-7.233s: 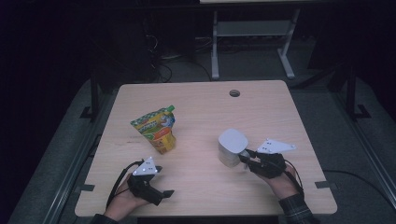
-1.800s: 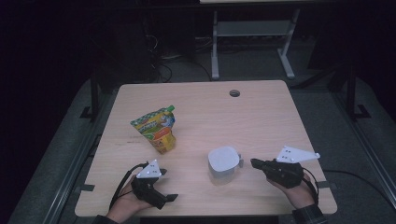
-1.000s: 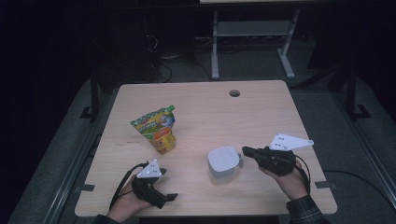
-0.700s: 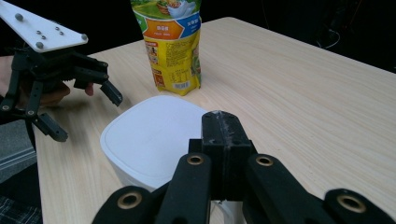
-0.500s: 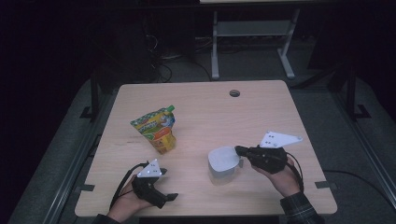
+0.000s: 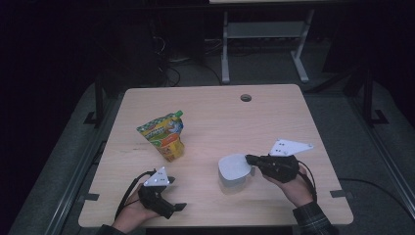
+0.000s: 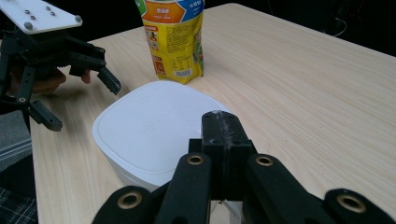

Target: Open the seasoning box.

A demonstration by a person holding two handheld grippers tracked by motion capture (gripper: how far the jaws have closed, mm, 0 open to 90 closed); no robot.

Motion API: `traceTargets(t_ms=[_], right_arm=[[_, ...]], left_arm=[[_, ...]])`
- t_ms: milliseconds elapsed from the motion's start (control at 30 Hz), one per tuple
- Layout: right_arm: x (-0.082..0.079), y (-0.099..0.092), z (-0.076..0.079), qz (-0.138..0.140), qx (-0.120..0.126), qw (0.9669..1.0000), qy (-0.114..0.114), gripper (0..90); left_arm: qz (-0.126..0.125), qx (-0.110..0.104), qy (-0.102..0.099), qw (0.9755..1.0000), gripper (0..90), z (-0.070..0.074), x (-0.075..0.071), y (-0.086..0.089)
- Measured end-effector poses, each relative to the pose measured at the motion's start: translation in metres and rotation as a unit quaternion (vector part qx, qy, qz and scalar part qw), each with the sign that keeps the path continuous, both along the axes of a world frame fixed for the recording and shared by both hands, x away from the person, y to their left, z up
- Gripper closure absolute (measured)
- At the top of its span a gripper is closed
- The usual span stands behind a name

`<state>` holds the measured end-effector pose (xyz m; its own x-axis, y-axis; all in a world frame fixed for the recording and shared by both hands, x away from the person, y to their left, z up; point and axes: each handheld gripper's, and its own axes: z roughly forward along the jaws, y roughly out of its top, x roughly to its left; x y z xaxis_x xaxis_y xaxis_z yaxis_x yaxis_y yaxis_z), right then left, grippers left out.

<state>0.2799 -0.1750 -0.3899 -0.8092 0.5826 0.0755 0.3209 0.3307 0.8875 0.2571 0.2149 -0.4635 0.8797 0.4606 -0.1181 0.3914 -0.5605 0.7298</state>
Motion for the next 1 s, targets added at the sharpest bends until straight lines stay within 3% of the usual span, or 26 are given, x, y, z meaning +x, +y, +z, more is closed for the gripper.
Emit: traceTargets(t_ms=[1000], right_arm=[[-0.0001,-0.0027,-0.0021,-0.006,0.003,1.0,-0.001,90.0]], left_arm=[[-0.002,0.001,0.0,1.0,0.0,0.0001,0.0,-0.0001]])
